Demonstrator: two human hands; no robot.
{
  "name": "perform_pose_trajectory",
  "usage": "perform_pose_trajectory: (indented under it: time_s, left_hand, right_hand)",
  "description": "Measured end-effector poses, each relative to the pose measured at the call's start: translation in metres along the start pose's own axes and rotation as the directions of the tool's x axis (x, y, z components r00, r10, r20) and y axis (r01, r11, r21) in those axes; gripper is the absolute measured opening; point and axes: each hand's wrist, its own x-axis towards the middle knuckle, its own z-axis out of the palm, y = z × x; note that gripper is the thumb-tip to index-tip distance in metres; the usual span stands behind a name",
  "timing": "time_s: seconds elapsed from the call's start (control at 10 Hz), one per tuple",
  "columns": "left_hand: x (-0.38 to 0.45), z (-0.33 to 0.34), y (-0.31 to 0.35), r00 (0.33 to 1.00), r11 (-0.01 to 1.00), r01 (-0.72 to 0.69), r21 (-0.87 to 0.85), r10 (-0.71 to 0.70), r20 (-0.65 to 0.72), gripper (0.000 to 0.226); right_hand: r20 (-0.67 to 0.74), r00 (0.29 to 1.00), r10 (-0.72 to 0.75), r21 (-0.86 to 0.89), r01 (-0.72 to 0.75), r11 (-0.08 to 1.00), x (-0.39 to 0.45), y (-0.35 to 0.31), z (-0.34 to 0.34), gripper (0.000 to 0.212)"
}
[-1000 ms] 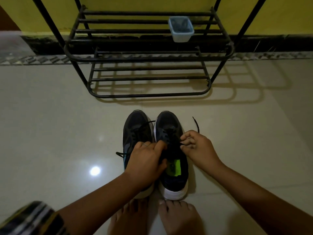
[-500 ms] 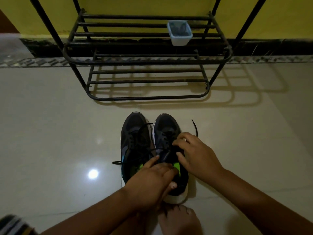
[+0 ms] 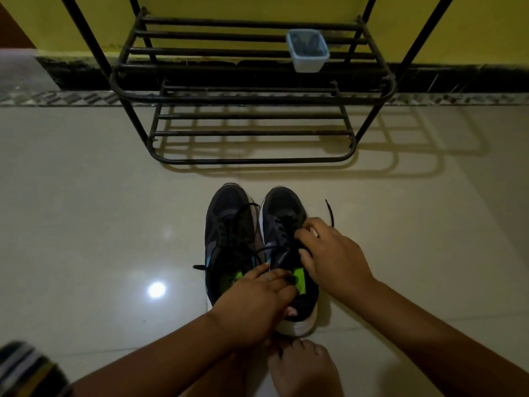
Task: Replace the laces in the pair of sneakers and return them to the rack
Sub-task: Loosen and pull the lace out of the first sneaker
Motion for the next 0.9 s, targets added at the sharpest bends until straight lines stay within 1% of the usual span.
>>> perform_pose_trajectory:
  time_s: [0.1, 0.2, 0.3, 0.4, 0.5, 0.6, 0.7, 0.8, 0.9]
  left_hand:
    - [0.001, 0.002, -0.001, 1.000, 1.000, -0.009, 0.011, 0.009, -0.021, 0.036]
    - [0.001, 0.003, -0.001, 0.999, 0.999, -0.019, 0.038, 0.020, -0.029, 0.036]
    - [0.001, 0.005, -0.002, 0.998, 0.999, -0.026, 0.035, 0.028, -0.049, 0.036]
    - [0.002, 0.004, -0.002, 0.998, 0.999, -0.027, 0.022, 0.028, -0.054, 0.036]
    - [0.002, 0.002, -0.002, 0.998, 1.000, -0.024, 0.010, 0.025, -0.061, 0.036]
    - [0.003, 0.002, -0.002, 0.997, 1.000, -0.025, -0.003, 0.024, -0.067, 0.036]
    - [0.003, 0.001, -0.001, 0.997, 1.000, -0.026, -0.007, 0.026, -0.077, 0.036]
    - [0.004, 0.001, -0.001, 0.996, 1.000, -0.025, -0.011, 0.024, -0.083, 0.038]
    - [0.005, 0.000, -0.002, 0.995, 1.000, -0.029, -0.012, 0.028, -0.092, 0.039]
  right_hand:
    - [-0.018, 0.997, -0.079, -0.096, 0.077, 0.992, 0.005, 0.001, 0.001, 0.038]
    - [-0.021, 0.983, -0.180, -0.159, 0.175, 0.972, 0.013, 0.004, 0.000, 0.032]
    - [-0.028, 0.985, -0.170, -0.081, 0.167, 0.983, 0.019, 0.002, 0.002, 0.016]
    - [0.374, 0.819, 0.435, 0.644, -0.567, 0.514, 0.031, -0.007, -0.008, 0.005]
    - [0.668, 0.637, 0.384, 0.671, -0.739, 0.059, 0.035, 0.001, -0.020, 0.004]
    - [0.366, 0.902, 0.230, 0.512, -0.402, 0.759, 0.028, 0.008, -0.023, 0.012]
    - [0.171, 0.983, -0.065, 0.024, 0.062, 0.998, 0.021, 0.006, -0.014, 0.023]
    - [0.097, 0.966, -0.240, -0.142, 0.252, 0.957, 0.020, -0.003, -0.013, 0.025]
    - [0.099, 0.955, -0.278, -0.206, 0.294, 0.933, 0.014, -0.006, -0.003, 0.022]
